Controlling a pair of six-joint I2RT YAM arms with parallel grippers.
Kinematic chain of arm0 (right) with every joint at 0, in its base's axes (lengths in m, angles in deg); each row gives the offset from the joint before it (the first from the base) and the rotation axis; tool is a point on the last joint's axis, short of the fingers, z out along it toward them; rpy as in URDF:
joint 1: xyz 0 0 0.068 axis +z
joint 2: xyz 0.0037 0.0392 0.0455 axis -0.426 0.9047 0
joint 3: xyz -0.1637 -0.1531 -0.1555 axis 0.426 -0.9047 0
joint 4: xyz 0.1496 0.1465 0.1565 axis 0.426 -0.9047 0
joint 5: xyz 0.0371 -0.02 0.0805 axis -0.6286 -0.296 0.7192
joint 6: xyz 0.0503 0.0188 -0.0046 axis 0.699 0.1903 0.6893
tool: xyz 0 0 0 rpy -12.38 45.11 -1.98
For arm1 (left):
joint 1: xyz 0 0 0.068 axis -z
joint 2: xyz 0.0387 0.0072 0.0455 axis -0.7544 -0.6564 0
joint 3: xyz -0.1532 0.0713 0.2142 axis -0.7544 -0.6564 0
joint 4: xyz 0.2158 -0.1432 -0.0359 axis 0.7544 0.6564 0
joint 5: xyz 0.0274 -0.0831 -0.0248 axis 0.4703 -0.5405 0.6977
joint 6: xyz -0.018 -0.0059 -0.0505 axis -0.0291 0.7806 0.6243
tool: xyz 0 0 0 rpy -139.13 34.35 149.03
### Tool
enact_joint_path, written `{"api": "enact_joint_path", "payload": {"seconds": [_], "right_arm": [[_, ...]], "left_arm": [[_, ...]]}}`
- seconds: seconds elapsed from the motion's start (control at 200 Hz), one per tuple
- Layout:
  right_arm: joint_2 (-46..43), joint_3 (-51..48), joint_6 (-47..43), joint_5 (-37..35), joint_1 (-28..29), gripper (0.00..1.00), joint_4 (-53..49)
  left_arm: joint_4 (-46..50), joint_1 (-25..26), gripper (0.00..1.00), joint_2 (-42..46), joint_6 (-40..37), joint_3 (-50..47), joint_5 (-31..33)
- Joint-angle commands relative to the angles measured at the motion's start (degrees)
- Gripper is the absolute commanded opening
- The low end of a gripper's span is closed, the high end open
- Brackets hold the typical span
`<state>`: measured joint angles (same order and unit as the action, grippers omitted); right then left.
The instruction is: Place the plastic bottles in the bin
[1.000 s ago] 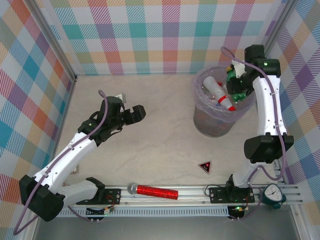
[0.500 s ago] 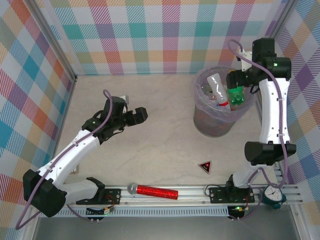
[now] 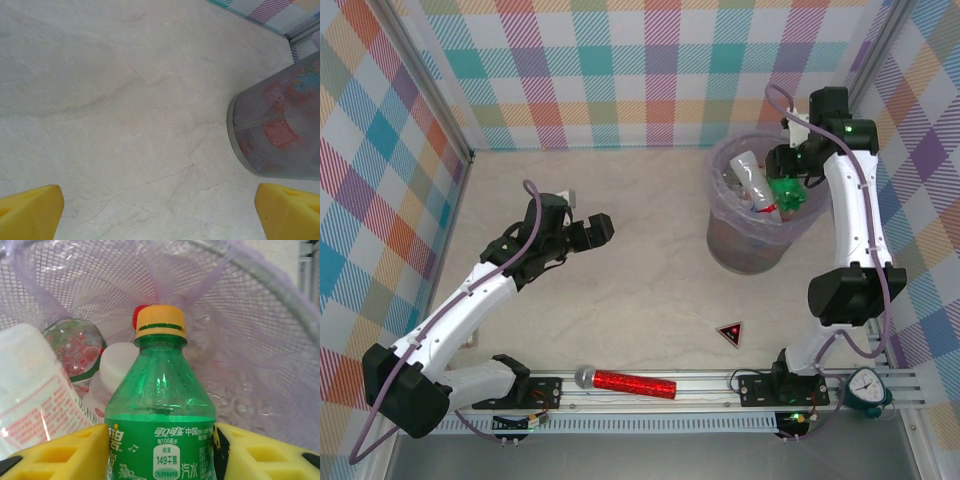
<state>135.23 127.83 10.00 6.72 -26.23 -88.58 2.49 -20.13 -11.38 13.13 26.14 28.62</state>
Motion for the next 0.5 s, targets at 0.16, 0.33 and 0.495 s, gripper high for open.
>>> {"api": "enact_joint_path", "payload": {"seconds": [0.16, 0.33, 0.495], "right_arm": [[-5.75, -10.69, 2.67, 4.08, -0.32, 0.53, -1.72], [-5.26, -5.41, 2.79, 3.18, -0.31, 0.59, -2.91], [-3.91, 6.01, 3.83, 2.4, -0.32, 0.71, -6.21]], "left_arm": [[-0.99, 0.34, 0.97, -0.9, -0.97, 0.22, -0.3], [-0.99, 0.34, 0.98, -1.23, -1.23, 0.72, -0.62], [-0.02, 0.34, 1.0, -0.91, -3.12, 2.42, 1.45]]}}
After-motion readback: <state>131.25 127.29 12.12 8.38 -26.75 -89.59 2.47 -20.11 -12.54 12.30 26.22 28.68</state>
